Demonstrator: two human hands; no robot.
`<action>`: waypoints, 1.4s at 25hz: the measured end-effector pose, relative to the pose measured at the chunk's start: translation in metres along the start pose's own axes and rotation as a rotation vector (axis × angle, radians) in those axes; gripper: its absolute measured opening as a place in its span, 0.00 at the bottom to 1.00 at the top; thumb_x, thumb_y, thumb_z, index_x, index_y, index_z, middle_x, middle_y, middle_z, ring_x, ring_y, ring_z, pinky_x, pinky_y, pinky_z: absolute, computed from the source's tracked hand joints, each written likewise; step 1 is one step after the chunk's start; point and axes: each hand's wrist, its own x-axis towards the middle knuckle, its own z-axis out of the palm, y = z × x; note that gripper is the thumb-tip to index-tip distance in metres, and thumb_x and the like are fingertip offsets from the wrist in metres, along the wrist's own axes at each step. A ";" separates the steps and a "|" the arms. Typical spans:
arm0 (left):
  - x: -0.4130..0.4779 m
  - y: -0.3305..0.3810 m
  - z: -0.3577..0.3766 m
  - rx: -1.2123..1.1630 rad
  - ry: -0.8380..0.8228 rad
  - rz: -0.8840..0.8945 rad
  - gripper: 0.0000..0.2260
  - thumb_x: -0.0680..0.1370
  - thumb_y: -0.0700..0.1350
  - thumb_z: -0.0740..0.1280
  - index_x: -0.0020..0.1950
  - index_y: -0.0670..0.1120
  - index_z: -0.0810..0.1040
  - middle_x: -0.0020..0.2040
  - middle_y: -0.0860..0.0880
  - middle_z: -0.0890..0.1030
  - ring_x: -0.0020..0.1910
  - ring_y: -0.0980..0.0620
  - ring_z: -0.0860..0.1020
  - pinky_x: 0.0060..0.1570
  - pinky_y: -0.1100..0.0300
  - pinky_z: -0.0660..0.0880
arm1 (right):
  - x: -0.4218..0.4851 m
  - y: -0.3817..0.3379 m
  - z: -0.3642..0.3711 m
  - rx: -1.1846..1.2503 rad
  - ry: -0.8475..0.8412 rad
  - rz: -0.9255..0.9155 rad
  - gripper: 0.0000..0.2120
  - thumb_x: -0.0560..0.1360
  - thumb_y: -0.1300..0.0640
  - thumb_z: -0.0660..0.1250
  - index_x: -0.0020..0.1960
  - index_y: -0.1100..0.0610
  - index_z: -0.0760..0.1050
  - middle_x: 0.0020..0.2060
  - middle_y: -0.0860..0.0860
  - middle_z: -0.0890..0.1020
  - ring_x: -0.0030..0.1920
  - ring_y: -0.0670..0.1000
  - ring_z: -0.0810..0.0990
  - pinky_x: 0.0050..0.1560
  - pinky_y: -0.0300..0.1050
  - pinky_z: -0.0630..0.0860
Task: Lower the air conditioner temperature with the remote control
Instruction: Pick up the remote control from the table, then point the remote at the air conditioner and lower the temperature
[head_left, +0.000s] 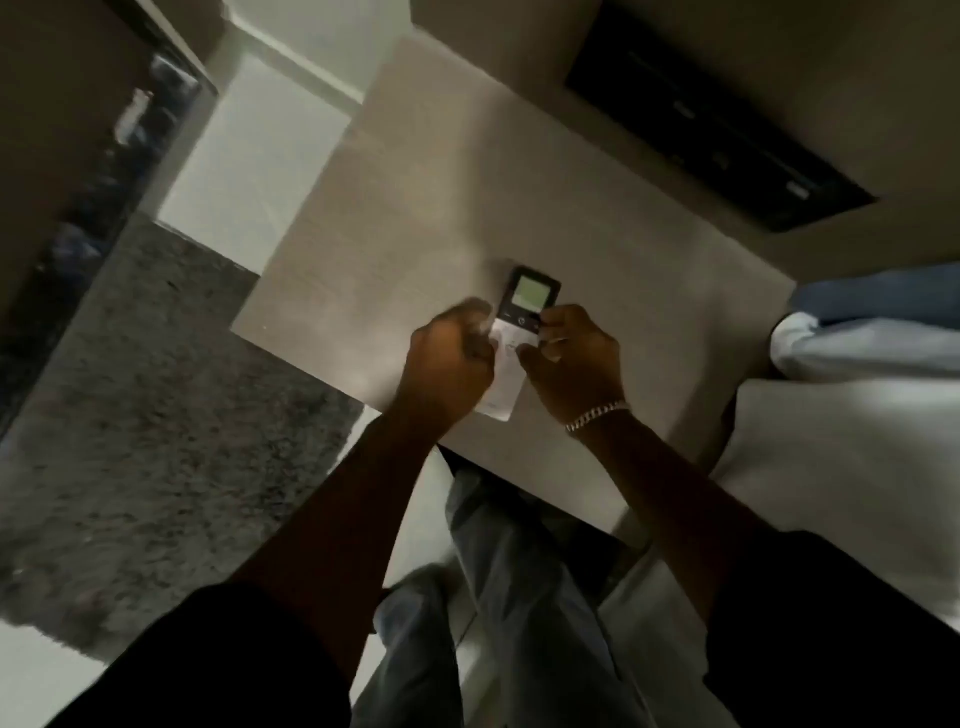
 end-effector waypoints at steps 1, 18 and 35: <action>0.008 -0.005 0.008 0.021 0.004 -0.018 0.09 0.77 0.40 0.62 0.53 0.38 0.79 0.49 0.40 0.83 0.48 0.44 0.81 0.51 0.59 0.77 | 0.007 0.006 0.007 0.045 0.013 0.075 0.14 0.69 0.62 0.71 0.53 0.63 0.75 0.49 0.60 0.83 0.48 0.59 0.83 0.48 0.53 0.82; -0.053 0.033 -0.150 -0.602 0.463 -0.350 0.09 0.77 0.39 0.63 0.44 0.45 0.83 0.38 0.49 0.83 0.39 0.49 0.82 0.42 0.54 0.82 | -0.053 -0.172 0.014 0.583 -0.263 -0.009 0.07 0.69 0.57 0.76 0.45 0.55 0.81 0.40 0.52 0.84 0.38 0.51 0.83 0.39 0.44 0.82; -0.417 0.261 -0.584 -0.543 1.221 0.416 0.06 0.76 0.38 0.66 0.48 0.45 0.81 0.46 0.47 0.85 0.45 0.47 0.85 0.44 0.52 0.82 | -0.351 -0.652 -0.176 0.790 -0.895 -1.046 0.12 0.68 0.63 0.76 0.50 0.58 0.82 0.45 0.54 0.87 0.45 0.52 0.86 0.49 0.49 0.84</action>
